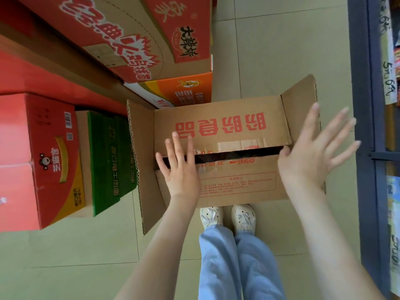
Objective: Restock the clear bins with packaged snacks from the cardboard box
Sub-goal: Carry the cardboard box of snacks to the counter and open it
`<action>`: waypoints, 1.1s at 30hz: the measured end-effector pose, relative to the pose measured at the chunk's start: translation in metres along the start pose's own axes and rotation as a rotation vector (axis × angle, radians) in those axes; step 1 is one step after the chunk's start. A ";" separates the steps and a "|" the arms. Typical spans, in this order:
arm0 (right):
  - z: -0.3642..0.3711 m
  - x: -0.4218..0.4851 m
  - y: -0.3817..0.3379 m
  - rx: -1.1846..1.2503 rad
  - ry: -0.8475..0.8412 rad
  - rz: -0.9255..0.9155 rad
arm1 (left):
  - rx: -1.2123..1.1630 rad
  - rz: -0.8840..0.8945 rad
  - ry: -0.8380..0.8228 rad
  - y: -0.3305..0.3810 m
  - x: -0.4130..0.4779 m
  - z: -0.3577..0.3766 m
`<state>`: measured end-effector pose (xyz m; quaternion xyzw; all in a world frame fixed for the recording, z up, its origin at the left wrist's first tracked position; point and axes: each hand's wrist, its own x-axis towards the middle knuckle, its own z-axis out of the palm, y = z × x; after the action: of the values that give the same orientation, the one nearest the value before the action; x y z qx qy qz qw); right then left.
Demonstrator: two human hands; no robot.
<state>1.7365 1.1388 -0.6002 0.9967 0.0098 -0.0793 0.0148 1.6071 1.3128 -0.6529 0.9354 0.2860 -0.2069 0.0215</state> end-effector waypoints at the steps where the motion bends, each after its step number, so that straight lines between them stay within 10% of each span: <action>1: 0.005 0.001 0.002 0.004 -0.073 0.036 | 0.024 -0.009 0.004 0.001 0.000 -0.001; 9: 0.055 -0.034 -0.031 0.039 -0.101 -0.141 | 0.123 0.062 -0.239 0.019 0.030 0.008; 13: 0.071 -0.049 -0.045 0.090 -0.405 -0.280 | -0.004 0.054 -0.303 0.023 0.022 0.034; 22: 0.088 -0.055 -0.036 0.176 -0.294 -0.171 | -0.063 -0.381 0.321 -0.032 -0.017 -0.004; 33: 0.098 -0.044 -0.028 0.285 -0.360 0.091 | -0.413 -0.302 -0.321 0.022 0.001 0.015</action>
<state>1.6768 1.1632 -0.6907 0.9579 -0.0493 -0.2557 -0.1208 1.6137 1.2928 -0.6682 0.8134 0.4507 -0.2905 0.2255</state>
